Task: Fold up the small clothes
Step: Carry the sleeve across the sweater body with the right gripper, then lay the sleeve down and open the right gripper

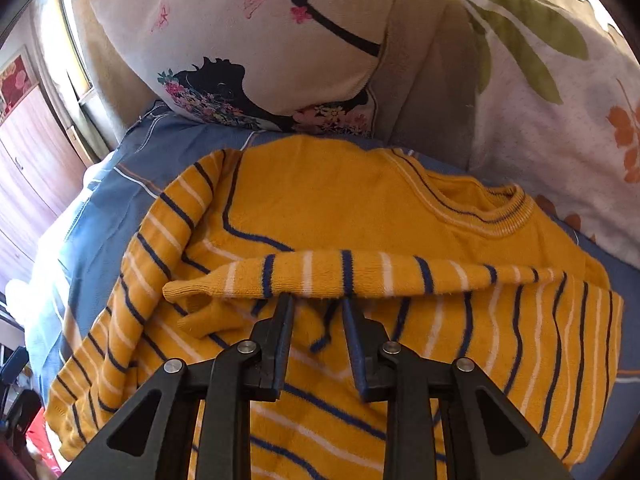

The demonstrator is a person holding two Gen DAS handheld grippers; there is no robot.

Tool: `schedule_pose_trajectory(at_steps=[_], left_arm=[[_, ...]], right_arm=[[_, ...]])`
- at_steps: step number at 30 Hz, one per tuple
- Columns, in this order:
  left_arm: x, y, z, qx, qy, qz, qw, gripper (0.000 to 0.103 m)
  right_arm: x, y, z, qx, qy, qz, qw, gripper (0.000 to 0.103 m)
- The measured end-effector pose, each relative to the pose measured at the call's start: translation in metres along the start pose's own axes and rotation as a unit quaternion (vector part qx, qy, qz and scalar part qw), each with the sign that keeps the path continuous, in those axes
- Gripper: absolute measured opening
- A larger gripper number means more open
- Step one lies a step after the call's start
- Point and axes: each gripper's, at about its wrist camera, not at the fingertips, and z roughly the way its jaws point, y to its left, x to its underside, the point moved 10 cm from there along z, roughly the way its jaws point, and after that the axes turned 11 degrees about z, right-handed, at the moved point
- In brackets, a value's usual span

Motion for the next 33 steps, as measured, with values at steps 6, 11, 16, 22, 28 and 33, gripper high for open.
schedule_pose_trajectory(at_steps=[6,11,16,22,28,33], left_arm=[[-0.001,0.009,-0.014,-0.007,-0.013,-0.006,0.9999,0.103],[0.002,0.025,-0.017,-0.013,-0.013,-0.021,0.9996,0.103],[0.007,0.053,-0.02,-0.032,-0.013,-0.036,0.9988,0.103],[0.02,0.113,-0.025,-0.063,-0.006,-0.101,0.9929,0.103],[0.021,0.161,-0.053,-0.106,-0.028,-0.138,0.9844,0.103],[0.021,0.178,-0.068,-0.117,-0.042,-0.154,0.9802,0.103]], right_arm=[[-0.035,0.013,0.056,-0.014,0.026,0.03,0.999,0.028],[-0.053,0.019,0.054,0.013,0.007,0.011,1.0,0.031],[-0.036,0.044,-0.011,-0.079,-0.011,0.023,0.997,0.045],[0.061,0.116,-0.065,-0.186,0.046,-0.071,0.979,0.048],[0.175,0.205,-0.101,-0.239,0.071,-0.255,0.934,0.06],[0.232,0.238,-0.079,-0.175,0.043,-0.387,0.904,0.061]])
